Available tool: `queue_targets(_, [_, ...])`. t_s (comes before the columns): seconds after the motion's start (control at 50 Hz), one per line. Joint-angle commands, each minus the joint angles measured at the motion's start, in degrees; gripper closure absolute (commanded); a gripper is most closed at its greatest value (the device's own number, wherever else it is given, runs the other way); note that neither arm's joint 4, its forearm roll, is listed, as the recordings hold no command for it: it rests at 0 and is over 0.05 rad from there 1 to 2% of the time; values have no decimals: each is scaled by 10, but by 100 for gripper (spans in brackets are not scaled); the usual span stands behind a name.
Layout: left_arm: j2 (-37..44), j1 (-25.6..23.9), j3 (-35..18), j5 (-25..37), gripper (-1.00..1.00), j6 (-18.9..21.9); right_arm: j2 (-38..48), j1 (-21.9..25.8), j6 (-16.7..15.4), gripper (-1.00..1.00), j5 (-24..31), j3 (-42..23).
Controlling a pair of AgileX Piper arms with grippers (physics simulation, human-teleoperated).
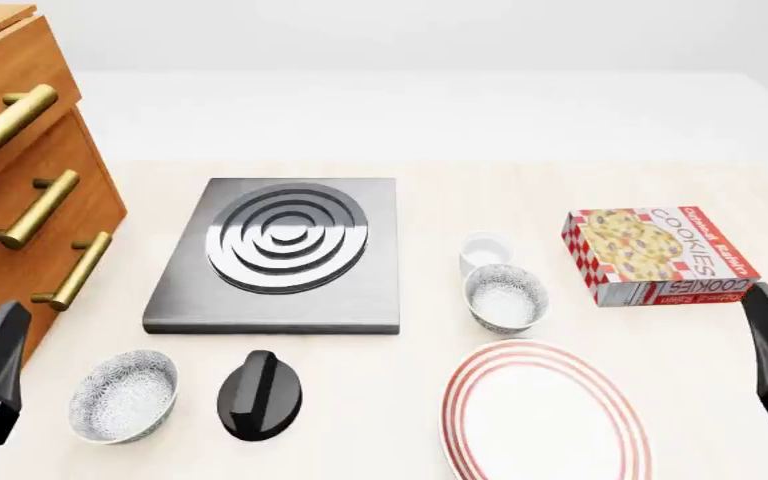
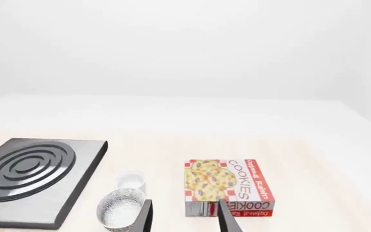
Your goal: Pick the akita bowl between the plate and the ramekin and place it on the plate.
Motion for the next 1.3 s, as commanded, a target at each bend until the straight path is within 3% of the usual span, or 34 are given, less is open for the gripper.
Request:
queue_targets(0.02, [0,0,0,0,-100,0,44,33,-9,-100,63,-118])
queue_targets(0.14, [0,0,0,0,-100,0,80,48,-33,-100,116,-234])
queue_targets(0.2, [0,0,0,0,-100,0,106,52,-18,-100,137,-288])
queue_targets(0.24, [0,0,0,0,-100,0,130,52,-28,-100,150,-322])
queue_targets(0.48, [0,0,0,0,-100,0,244,82,-66,-100,222,-465])
queue_targets(0.72, [0,0,0,0,-100,0,320,100,-54,-100,283,-570])
queue_targets(0.74, [0,0,0,0,-100,0,356,94,-59,-100,310,-607])
queue_targets(0.96, [0,0,0,0,-100,0,466,82,-47,-100,368,-691])
queue_targets(1.3, [0,0,0,0,-100,0,535,70,-38,-100,465,-778])
